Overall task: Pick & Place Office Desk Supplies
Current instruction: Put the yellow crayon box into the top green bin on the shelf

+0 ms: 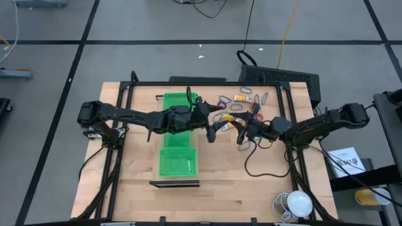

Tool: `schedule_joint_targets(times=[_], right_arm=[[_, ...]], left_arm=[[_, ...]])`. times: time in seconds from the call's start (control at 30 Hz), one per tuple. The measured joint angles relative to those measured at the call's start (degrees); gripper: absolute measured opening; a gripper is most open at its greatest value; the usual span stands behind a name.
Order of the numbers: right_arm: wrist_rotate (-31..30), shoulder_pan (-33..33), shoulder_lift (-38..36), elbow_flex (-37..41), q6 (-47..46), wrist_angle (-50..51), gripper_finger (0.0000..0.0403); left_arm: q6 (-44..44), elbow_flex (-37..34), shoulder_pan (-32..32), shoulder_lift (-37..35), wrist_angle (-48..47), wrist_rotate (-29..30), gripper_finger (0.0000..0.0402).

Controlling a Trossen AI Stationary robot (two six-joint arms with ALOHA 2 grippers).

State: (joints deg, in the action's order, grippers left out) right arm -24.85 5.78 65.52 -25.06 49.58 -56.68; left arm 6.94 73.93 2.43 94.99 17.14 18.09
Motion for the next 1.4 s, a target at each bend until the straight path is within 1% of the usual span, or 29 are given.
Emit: schedule_joint_targets(times=[0.1, 0.23, 0.47, 0.57, 0.7, 0.8, 0.97, 1.13, 1.27, 1.4], right_arm=[[-2.29, 0.88, 0.0, 0.0, 1.34, -1.01, 0.0103], [-2.38, 1.14, -0.02, 0.02, 1.71, -1.87, 0.0103], [-2.55, 1.05, 0.0, 0.07, 0.77, -1.64, 0.0102], [-2.35, 1.05, 0.0, 0.07, 0.7, -1.64, 0.0102], [-2.11, 1.09, -0.02, 0.07, -0.79, -1.85, 0.0102], [-2.14, 1.09, -0.02, 0.07, -2.9, -1.82, 0.0102], [-2.62, 1.05, -0.02, 0.07, -3.67, -1.57, 0.0102], [-3.89, 1.07, -0.04, 0.07, -8.85, -1.74, 0.0106], [-7.56, 1.14, -0.43, 0.04, -12.68, -1.96, 0.0132], [-11.25, 1.14, -1.4, 0.04, -13.27, -1.71, 0.0167]], left_arm=[[3.04, 0.0, -0.37, -0.14, -0.97, 0.0, 0.0293], [7.16, 0.0, -0.88, -0.08, -2.69, -0.13, 0.0278], [11.94, 0.0, -1.97, 0.31, -3.91, -0.96, 0.0244], [13.28, 0.0, -2.49, 0.31, -3.97, -4.55, 0.0225], [14.58, -0.02, -3.4, 0.31, -3.91, -10.45, 0.0188], [14.65, -0.02, -3.82, 0.31, -3.78, -12.28, 0.0154], [14.68, -0.08, -3.91, 0.31, -3.52, -11.05, 0.0105], [13.88, -0.11, -4.04, 0.18, -2.24, -9.39, 0.0084], [11.52, -0.12, -4.83, -0.33, -2.15, -8.76, 0.0076], [11.15, -0.11, -6.09, -1.2, -2.2, -7.95, 0.0075]])
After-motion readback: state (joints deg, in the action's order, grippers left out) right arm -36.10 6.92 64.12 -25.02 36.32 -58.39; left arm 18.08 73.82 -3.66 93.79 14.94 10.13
